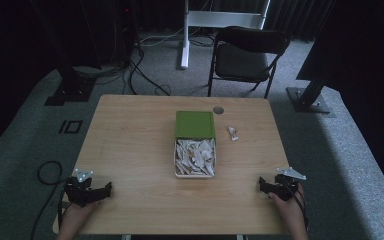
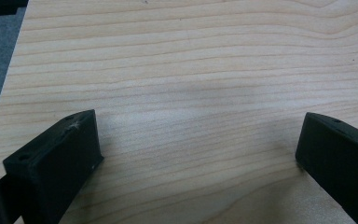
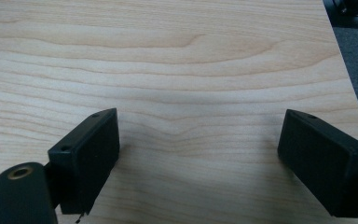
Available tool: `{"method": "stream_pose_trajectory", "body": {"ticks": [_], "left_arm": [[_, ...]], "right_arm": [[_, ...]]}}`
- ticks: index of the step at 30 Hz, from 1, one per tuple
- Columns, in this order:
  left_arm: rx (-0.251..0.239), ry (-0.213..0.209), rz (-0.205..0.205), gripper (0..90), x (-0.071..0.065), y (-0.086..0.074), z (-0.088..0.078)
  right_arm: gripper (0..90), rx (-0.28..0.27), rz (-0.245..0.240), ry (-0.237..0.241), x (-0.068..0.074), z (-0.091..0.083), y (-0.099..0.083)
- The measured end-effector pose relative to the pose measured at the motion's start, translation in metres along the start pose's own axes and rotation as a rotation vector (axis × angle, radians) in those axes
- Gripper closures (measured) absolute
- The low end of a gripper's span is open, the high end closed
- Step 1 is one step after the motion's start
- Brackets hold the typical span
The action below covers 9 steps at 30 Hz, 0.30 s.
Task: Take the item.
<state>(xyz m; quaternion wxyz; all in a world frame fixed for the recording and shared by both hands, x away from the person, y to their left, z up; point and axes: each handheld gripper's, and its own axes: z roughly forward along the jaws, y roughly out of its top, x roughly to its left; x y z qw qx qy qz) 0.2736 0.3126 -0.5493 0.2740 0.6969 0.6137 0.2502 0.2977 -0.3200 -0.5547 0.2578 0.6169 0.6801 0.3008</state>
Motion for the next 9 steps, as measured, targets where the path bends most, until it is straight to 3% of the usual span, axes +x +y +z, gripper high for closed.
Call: {"method": "stream_pose_trajectory", "body": {"ticks": [9], "left_arm": [[-0.001,0.000,-0.002,0.7,-0.0001,0.0001,0.0001]], "right_arm": [[12.4,0.000,-0.003,0.003,0.0002,0.0000,0.0001]]}}
